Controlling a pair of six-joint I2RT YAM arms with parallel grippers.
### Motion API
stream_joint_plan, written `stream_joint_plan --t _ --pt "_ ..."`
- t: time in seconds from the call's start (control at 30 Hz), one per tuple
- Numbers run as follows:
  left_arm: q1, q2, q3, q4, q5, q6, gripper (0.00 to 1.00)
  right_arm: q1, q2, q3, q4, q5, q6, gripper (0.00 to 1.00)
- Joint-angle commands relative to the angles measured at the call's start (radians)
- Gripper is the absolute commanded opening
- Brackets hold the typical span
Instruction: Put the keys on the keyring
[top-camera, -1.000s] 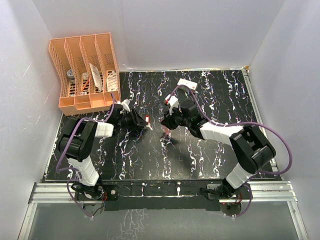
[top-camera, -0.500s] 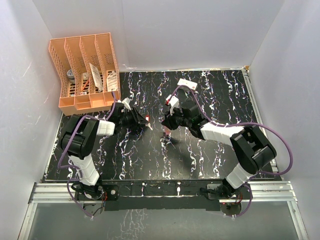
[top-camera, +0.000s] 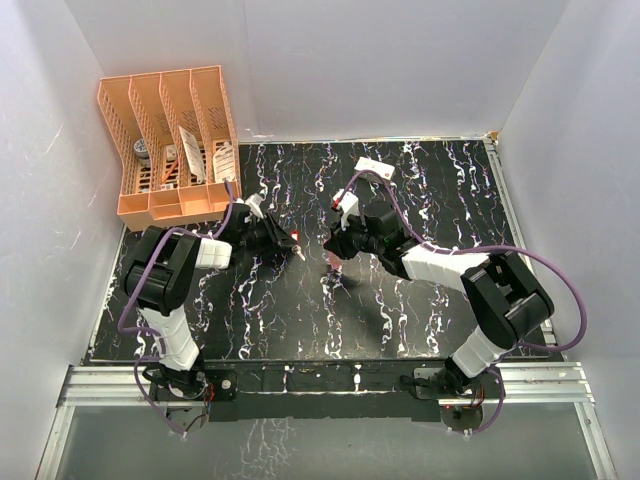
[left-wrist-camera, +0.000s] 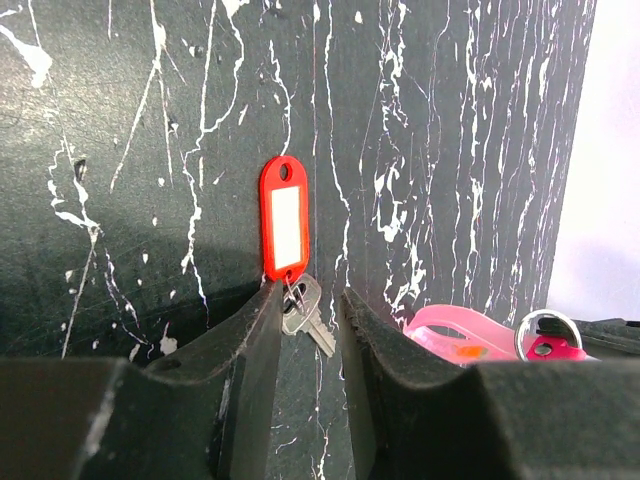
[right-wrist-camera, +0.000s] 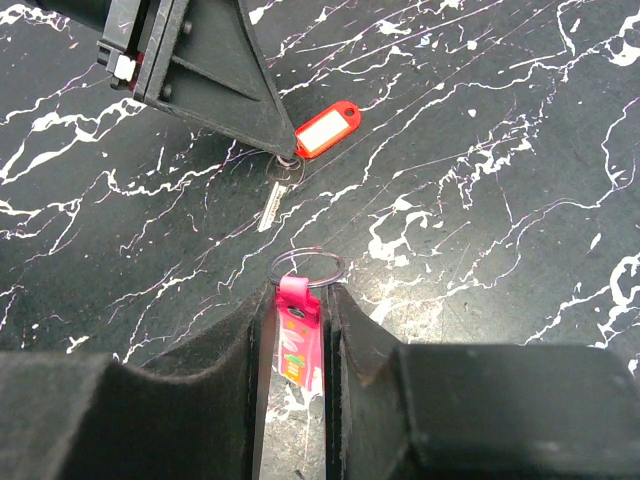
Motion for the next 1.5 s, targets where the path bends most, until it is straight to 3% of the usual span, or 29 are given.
stream_joint_plan --t 0.0,0.3,0.7,1.17,1.47 --pt "-0.006 0.023 0.022 -0.045 -0.021 0.004 0.28 -0.004 -0.045 -0.001 0.054 -0.002 0.002 0.03" --pt "-0.008 0.028 0.030 -0.062 -0.027 0.007 0.23 -0.006 -0.045 -0.001 0.054 -0.004 0.002 0.03" --pt "-0.008 0.003 0.010 -0.045 -0.041 0.004 0.00 -0.005 -0.048 -0.004 0.058 -0.014 0.004 0.03" --pt "-0.008 -0.132 0.085 -0.086 -0.053 -0.013 0.00 0.000 -0.136 -0.062 0.104 -0.147 -0.054 0.03" --pt "-0.031 -0.205 0.114 -0.114 -0.064 -0.022 0.00 0.056 -0.132 -0.031 0.074 -0.145 -0.150 0.04"
